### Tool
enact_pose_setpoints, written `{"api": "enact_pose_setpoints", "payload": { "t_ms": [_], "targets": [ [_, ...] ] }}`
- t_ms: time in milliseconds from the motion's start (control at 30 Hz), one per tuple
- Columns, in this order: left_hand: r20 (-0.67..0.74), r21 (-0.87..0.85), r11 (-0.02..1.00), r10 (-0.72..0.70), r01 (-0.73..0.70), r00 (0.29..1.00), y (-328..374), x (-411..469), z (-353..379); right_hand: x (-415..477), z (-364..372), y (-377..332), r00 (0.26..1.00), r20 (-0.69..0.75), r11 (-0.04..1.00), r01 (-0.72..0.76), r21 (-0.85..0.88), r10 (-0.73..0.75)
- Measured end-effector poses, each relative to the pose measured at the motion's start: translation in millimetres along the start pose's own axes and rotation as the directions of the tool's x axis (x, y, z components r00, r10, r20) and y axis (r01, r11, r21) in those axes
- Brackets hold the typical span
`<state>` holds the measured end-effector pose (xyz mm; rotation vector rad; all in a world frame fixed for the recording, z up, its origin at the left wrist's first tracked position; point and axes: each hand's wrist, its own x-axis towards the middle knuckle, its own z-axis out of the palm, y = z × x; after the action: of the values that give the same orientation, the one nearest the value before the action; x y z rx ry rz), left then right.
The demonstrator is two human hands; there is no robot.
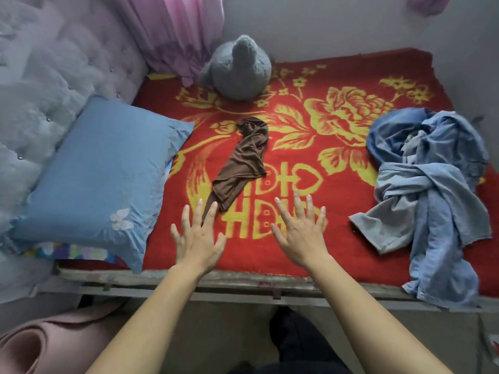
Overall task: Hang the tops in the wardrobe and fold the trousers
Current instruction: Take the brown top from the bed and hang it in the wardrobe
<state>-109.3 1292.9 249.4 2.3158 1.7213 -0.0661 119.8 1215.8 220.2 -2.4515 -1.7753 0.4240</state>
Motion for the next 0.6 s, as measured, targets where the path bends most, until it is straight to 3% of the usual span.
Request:
{"api": "enact_pose_setpoints", "payload": {
  "t_ms": [367, 600],
  "targets": [
    [0.133, 0.066, 0.994, -0.1, 0.092, 0.986, 3, 154, 47, 185, 43, 17, 0.965, 0.22, 0.987, 0.154, -0.043, -0.141],
    [0.251, -0.06, 0.988, -0.124, 0.143, 0.96, -23, 268, 144, 283, 136, 18, 0.933, 0.347, 0.984, 0.142, -0.105, -0.097]
  ]
}}
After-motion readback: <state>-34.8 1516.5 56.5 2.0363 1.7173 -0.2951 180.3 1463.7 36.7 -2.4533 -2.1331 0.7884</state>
